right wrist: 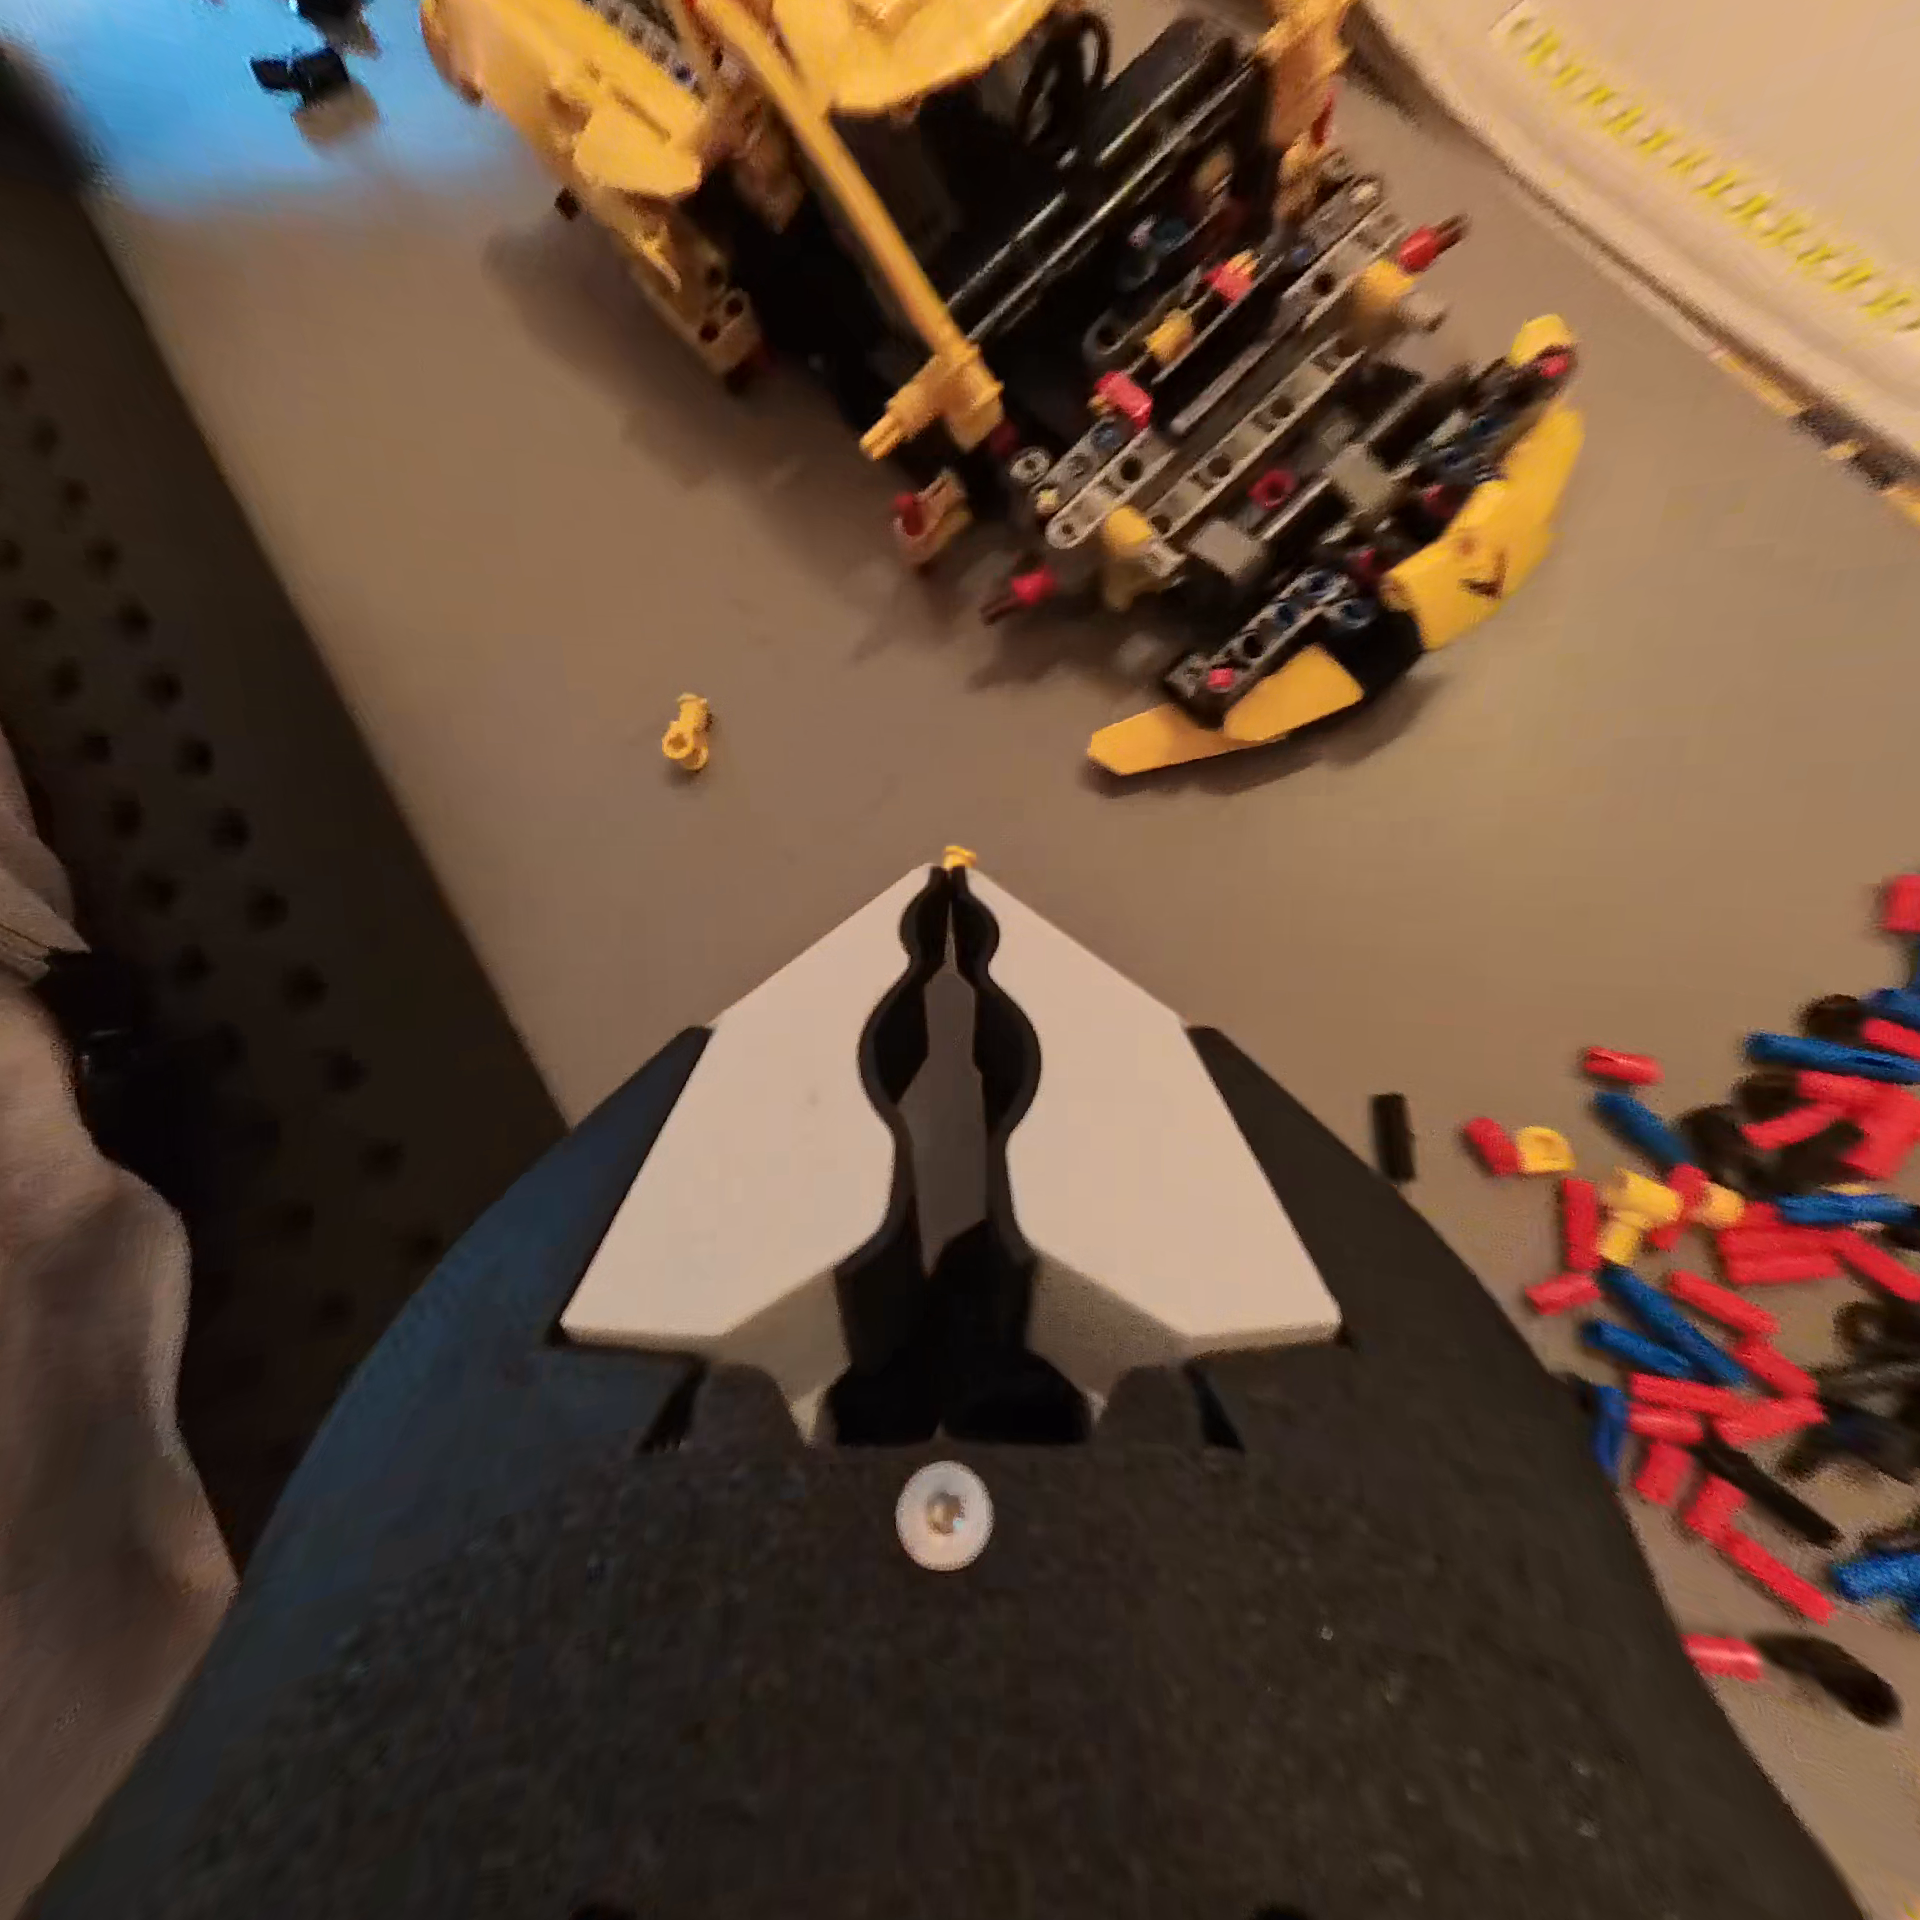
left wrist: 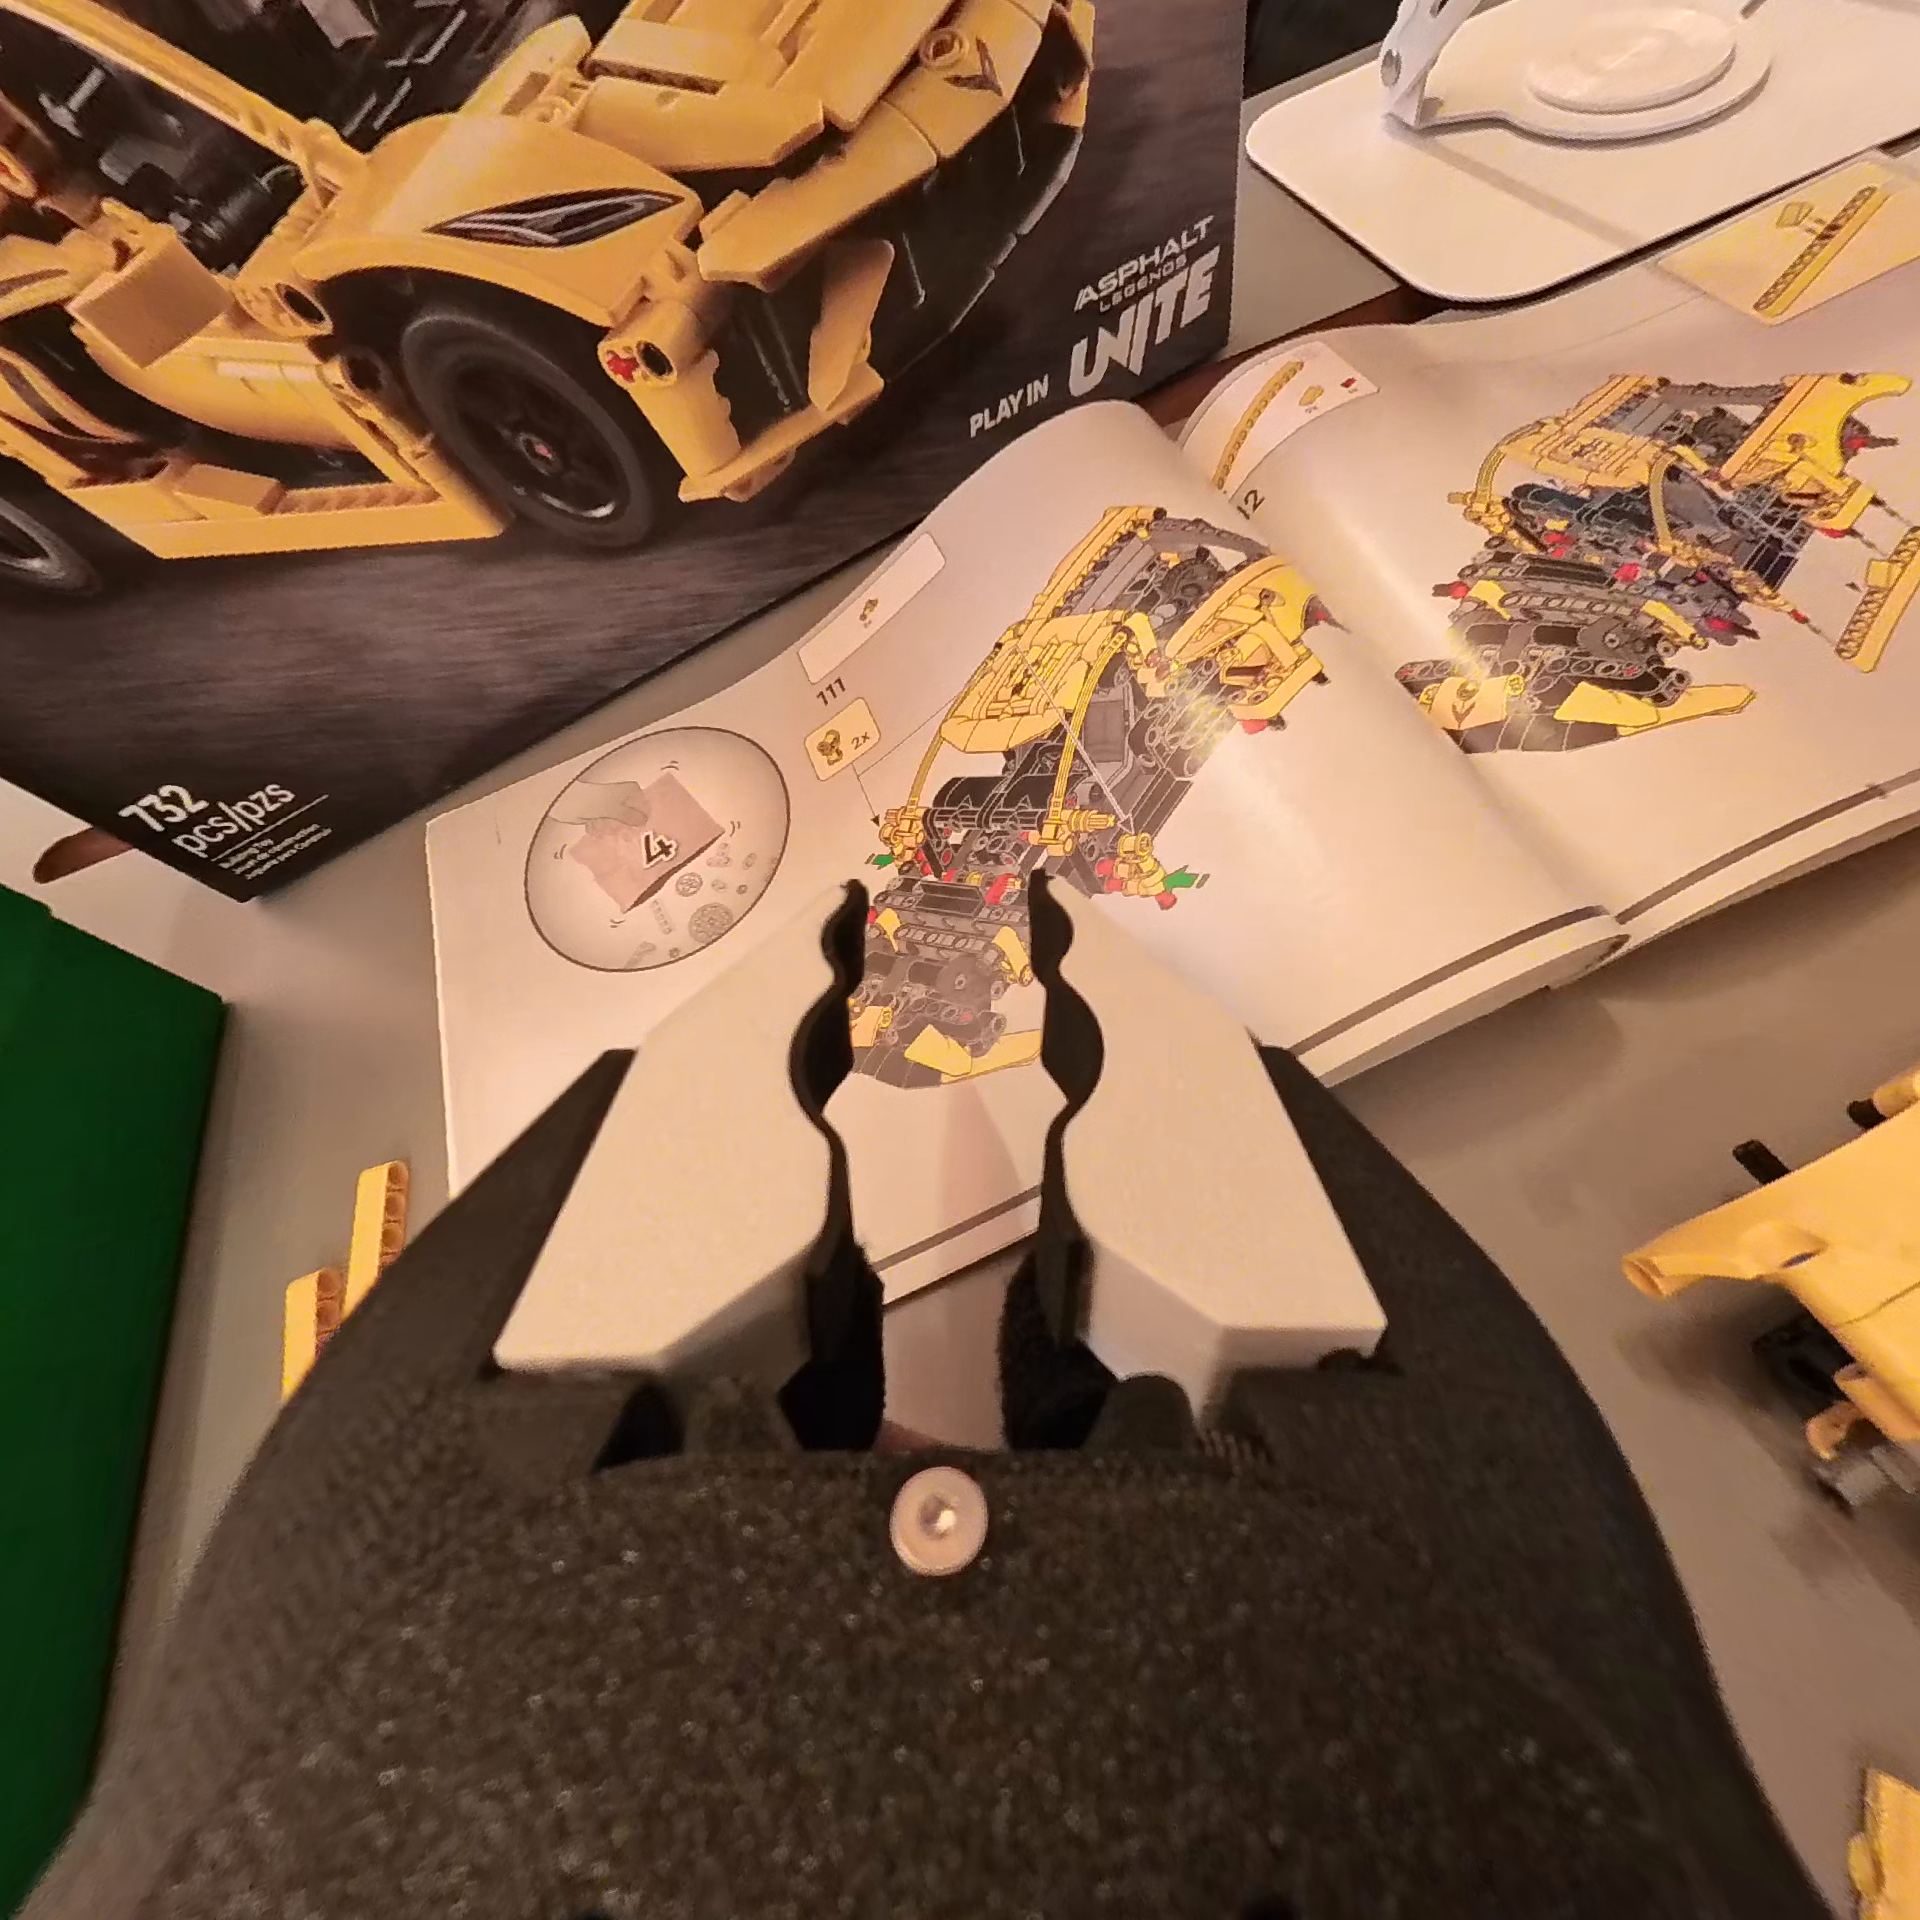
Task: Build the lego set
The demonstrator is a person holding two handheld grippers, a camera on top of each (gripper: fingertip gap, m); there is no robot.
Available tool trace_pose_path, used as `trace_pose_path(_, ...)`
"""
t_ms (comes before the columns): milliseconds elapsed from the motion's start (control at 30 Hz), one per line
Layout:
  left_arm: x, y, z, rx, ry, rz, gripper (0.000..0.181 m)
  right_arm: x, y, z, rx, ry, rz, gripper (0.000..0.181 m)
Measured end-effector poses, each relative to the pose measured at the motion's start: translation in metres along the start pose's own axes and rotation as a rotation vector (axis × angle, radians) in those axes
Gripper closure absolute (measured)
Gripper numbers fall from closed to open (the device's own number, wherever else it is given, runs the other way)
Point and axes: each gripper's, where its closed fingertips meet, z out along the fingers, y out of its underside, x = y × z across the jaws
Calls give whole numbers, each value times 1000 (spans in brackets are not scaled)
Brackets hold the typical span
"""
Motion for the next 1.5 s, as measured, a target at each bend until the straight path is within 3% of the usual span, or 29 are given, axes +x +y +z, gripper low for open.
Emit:
trace_pose_path(400,-2,4,1,-8,9,-18,150,-19,4,18,-95,-127,4,181)
trace_pose_path(600,-3,4,1,-4,19,-43,150,-14,-3,15,-79,-116,14,177)
trace_pose_path(667,-4,5,1,-3,22,-55,150,-7,-8,12,-7,-86,59,172)
trace_pose_path(767,-6,6,1,-3,28,-71,150,9,-22,2,237,9,238,164)
trace_pose_path(867,-7,9,4,-12,35,-86,150,22,-32,-11,437,153,282,164)
trace_pose_path(1133,-14,9,2,-7,29,-123,150,25,-32,-11,409,391,36,173)
trace_pose_path(1500,-14,-3,-4,34,33,-126,152,23,-31,-5,395,345,48,175)
